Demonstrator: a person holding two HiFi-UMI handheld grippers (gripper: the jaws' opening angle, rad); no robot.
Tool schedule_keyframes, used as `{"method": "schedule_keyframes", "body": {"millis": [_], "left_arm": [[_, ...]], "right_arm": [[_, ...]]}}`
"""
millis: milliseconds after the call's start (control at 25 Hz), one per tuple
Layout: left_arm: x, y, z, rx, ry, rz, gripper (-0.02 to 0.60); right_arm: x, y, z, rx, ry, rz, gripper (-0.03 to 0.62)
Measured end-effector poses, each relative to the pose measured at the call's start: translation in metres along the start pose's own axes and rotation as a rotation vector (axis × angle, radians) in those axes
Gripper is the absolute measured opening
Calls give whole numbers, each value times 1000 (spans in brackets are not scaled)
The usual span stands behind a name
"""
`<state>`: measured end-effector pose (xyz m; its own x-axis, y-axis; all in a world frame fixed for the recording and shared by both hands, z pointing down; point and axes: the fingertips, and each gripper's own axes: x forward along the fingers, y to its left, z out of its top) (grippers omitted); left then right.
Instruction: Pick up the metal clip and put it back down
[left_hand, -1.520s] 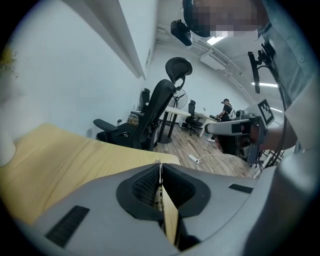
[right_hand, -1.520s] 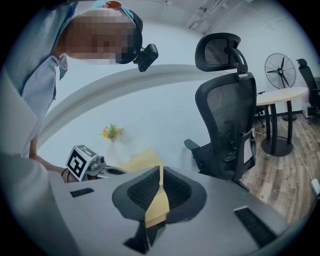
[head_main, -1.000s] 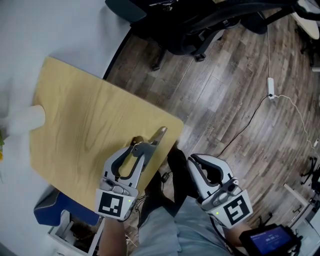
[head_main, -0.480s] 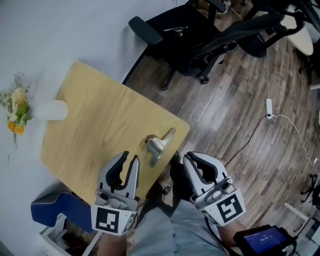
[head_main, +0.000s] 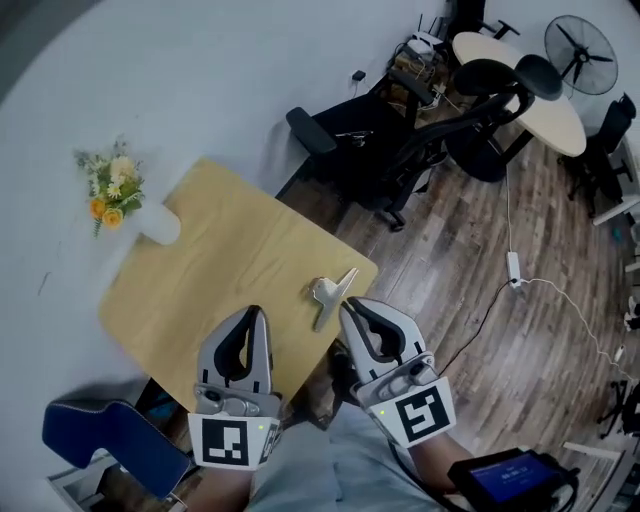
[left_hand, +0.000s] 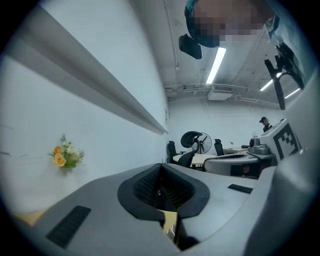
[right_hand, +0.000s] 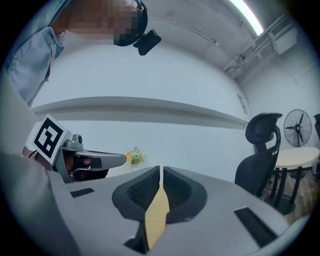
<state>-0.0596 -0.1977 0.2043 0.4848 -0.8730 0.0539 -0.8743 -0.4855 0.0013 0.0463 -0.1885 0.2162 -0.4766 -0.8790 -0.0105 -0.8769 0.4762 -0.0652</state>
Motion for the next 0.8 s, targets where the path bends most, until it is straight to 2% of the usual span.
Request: {"method": "schedule_keyframes", "body": {"millis": [160,320,800], "left_arm": [[-43,16,28,37,-68,56,18],[-76,27,39,24,-88,84,18],[-114,35,42,3,-126,73,18]], "right_arm": [[-13,43,20,-54,-23,-30,51],[-20,74,29,-88,-31,-63,51],[-28,111,37,-120,-44,-104,48]]}}
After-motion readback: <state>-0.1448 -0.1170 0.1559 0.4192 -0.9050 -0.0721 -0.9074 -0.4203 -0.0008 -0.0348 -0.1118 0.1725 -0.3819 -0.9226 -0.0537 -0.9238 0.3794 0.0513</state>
